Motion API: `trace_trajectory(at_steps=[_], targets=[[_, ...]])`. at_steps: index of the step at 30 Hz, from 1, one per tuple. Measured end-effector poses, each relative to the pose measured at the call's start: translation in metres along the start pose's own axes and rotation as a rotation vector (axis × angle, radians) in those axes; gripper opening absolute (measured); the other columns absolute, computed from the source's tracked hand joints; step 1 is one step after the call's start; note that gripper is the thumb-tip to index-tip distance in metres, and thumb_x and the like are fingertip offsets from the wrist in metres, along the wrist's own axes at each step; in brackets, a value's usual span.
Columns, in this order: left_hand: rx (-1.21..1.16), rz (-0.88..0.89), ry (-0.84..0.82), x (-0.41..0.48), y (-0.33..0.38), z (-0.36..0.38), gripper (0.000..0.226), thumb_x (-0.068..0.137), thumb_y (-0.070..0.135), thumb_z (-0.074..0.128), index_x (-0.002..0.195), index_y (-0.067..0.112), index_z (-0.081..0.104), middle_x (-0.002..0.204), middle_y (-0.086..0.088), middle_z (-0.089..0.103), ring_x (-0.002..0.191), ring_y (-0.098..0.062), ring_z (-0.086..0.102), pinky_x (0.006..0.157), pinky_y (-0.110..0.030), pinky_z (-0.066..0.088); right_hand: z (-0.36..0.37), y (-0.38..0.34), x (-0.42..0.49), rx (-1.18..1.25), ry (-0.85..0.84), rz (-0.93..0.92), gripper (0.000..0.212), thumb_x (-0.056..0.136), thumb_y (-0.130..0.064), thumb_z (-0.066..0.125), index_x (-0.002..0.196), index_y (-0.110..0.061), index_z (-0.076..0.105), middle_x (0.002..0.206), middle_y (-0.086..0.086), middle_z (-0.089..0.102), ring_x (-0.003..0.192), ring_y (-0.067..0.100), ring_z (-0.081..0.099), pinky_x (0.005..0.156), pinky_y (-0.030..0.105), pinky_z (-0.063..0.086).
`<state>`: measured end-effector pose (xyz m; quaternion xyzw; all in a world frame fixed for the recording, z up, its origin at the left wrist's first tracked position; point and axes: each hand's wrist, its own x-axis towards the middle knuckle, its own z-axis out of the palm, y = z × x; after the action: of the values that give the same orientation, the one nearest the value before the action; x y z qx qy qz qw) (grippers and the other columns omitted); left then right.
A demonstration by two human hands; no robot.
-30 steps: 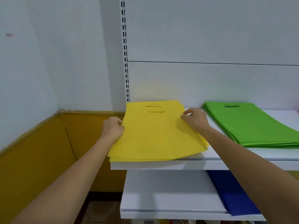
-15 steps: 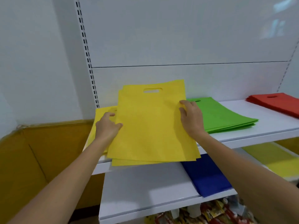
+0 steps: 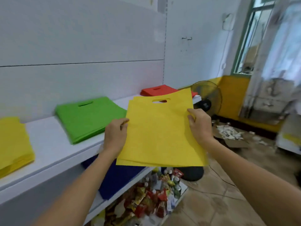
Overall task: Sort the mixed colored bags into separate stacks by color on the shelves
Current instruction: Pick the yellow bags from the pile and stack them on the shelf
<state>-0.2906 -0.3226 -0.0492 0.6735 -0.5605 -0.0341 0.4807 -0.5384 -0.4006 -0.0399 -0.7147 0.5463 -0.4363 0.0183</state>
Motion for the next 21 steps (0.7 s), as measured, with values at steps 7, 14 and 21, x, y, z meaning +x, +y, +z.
trace_trajectory(at_steps=[7, 14, 21], targets=[[-0.174, 0.048, -0.316, -0.023, 0.107, 0.181, 0.029, 0.094, 0.013, 0.051, 0.121, 0.01, 0.061, 0.125, -0.009, 0.06, 0.109, -0.023, 0.057, 0.082, -0.023, 0.039, -0.114, 0.16, 0.003, -0.25, 0.09, 0.202, 0.034, 0.096, -0.006, 0.046, 0.129, -0.003, 0.054, 0.127, 0.015, 0.057, 0.114, 0.03, 0.054, 0.09, 0.033, 0.041], [-0.276, 0.019, -0.511, -0.03, 0.157, 0.305, 0.037, 0.096, 0.002, 0.043, 0.128, 0.015, 0.057, 0.133, -0.008, 0.054, 0.084, -0.013, 0.056, 0.071, -0.028, 0.047, -0.167, 0.257, -0.006, -0.313, 0.09, 0.368, 0.032, 0.096, -0.002, 0.042, 0.125, 0.004, 0.055, 0.123, 0.02, 0.056, 0.111, 0.033, 0.05, 0.083, 0.028, 0.03], [-0.422, -0.175, -0.555, 0.005, 0.18, 0.387, 0.031, 0.093, 0.005, 0.05, 0.121, 0.014, 0.062, 0.125, -0.005, 0.06, 0.079, -0.005, 0.052, 0.062, -0.015, 0.042, -0.163, 0.322, 0.033, -0.315, 0.127, 0.488, 0.034, 0.095, -0.004, 0.044, 0.126, -0.001, 0.056, 0.125, 0.017, 0.056, 0.116, 0.03, 0.05, 0.089, 0.031, 0.036]])
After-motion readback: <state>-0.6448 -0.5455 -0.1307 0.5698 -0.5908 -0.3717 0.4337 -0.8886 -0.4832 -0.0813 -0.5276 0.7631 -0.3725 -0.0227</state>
